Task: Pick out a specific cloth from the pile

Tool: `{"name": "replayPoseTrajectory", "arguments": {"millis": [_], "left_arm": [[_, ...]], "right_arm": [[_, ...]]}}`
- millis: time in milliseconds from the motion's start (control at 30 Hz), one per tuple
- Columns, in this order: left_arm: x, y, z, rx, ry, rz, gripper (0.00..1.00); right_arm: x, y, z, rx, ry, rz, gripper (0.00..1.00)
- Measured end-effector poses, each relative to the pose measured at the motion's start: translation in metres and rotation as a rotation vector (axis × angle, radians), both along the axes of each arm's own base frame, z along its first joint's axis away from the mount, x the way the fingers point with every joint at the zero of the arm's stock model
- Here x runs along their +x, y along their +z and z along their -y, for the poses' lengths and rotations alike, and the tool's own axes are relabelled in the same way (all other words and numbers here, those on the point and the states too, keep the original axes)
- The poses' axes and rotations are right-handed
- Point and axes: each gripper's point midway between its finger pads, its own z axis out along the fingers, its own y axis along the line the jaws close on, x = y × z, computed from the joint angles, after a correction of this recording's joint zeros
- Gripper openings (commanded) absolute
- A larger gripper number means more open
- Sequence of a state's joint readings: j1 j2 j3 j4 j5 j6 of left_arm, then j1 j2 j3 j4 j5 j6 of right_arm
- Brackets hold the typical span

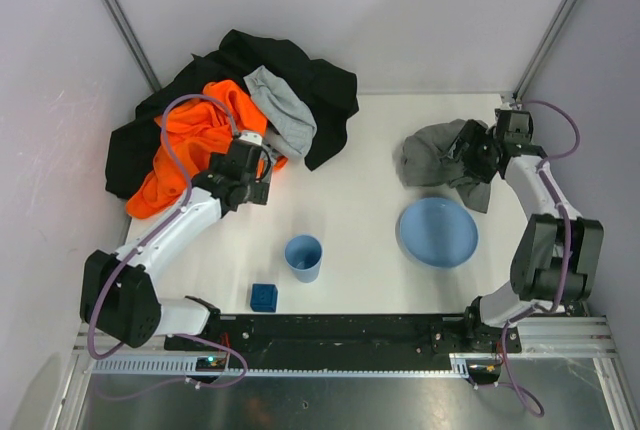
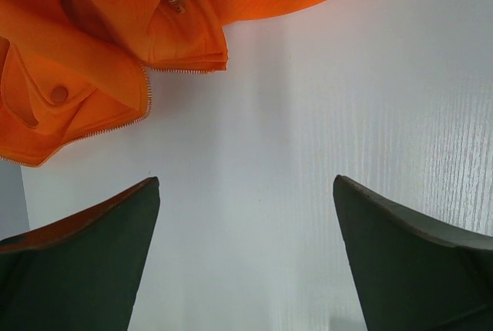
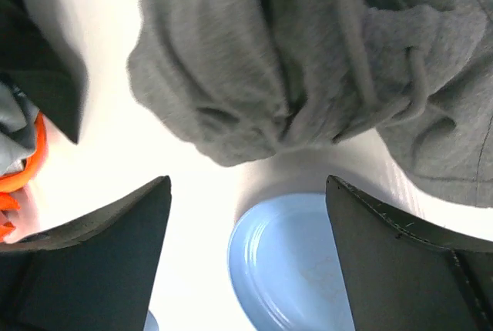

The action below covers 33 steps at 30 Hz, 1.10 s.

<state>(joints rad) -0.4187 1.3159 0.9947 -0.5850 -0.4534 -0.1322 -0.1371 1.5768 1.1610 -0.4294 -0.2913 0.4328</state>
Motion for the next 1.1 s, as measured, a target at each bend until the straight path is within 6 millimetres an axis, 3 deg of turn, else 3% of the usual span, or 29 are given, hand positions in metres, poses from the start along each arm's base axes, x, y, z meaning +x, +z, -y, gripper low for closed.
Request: {"name": "replayPoseTrajectory", "arguments": {"millis": [167, 300, 733, 933, 1100], "left_arm": [[0.000, 0.002, 0.000, -0.003, 0.000, 0.007, 1.00], [0.000, 0.002, 0.000, -0.003, 0.000, 0.007, 1.00], [-0.001, 0.001, 0.004, -0.026, -0.006, 0.002, 1.00], [-0.005, -0.001, 0.024, -0.128, -0.058, -0.023, 1.00], [-0.012, 0.018, 0.049, -0.277, -0.140, 0.008, 1.00]], "right_arm": [[-0.015, 0.040, -0.017, -0.032, 0.039, 0.082, 0.98], [-0.028, 0.062, -0.035, -0.036, 0.084, 0.135, 0.99], [-0.046, 0.070, -0.079, -0.019, 0.193, 0.152, 0.99], [-0.057, 0.083, -0.091, -0.029, 0.224, 0.185, 0.99], [-0.075, 0.101, -0.086, -0.047, 0.212, 0.238, 0.99]]}}
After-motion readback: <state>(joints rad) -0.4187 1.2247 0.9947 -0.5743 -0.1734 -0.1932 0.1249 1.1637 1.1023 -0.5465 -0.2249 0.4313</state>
